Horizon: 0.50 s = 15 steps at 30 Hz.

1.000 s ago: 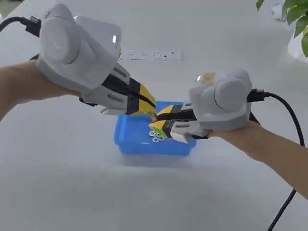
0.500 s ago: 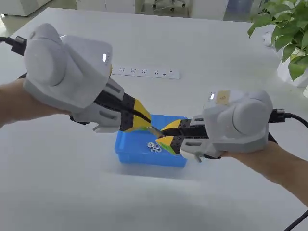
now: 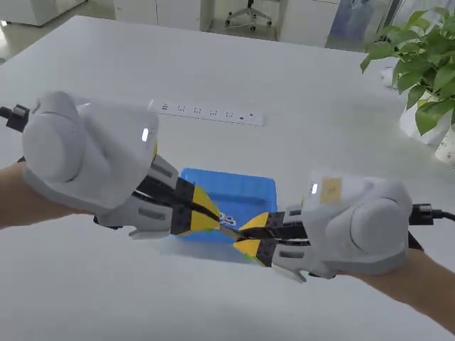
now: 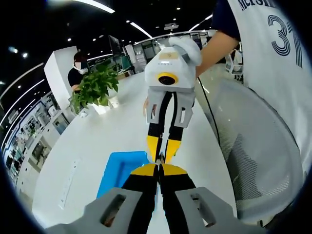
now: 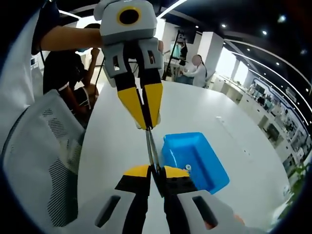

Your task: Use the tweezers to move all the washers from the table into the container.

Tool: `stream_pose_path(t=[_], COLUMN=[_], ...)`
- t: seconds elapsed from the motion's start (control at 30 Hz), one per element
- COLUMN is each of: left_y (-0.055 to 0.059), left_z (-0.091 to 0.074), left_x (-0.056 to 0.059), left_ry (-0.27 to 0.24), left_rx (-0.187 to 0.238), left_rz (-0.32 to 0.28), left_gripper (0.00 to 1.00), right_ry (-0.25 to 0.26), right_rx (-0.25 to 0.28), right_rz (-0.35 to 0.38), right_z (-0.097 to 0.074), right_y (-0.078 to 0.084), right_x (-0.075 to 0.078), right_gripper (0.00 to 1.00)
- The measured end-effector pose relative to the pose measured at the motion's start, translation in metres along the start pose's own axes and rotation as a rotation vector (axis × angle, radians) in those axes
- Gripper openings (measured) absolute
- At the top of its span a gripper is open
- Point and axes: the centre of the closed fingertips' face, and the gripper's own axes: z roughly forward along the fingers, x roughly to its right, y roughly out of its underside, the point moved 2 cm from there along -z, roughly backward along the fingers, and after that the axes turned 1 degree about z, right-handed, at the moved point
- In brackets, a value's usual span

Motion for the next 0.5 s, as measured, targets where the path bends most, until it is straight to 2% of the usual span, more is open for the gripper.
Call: stream_pose_path(t=[0.1,0.27,0.33,0.5], left_y=[0.005,0.021,0.025,0.046], left_z=[0.004,0.015,0.017,0.027], left_x=[0.008,0.018,0.020,0.024], left_ry=[0.011,-0.002,-0.013,-0.012], left_rx=[0.003,-0.025,-0.015,-0.049], left_rz=[-0.009,-0.010,-0.046,-0.082], left_gripper=[0.05,0.05,0.05,0.04], right_ry=[-0.012,-0.015,-0.021,-0.065], right_rx=[-0.033,-0.099,-0.126,-0.173], right_rz=[-0.012,-0.027,-0.039,-0.041], right_z=[0.002,0.008,0.009,0.018], right_y=[0.006,0.018,0.022,0.035], right_x=[-0.009,-0.015,-0.016,-0.024], right_gripper=[0.10,0.10,0.10,0.10])
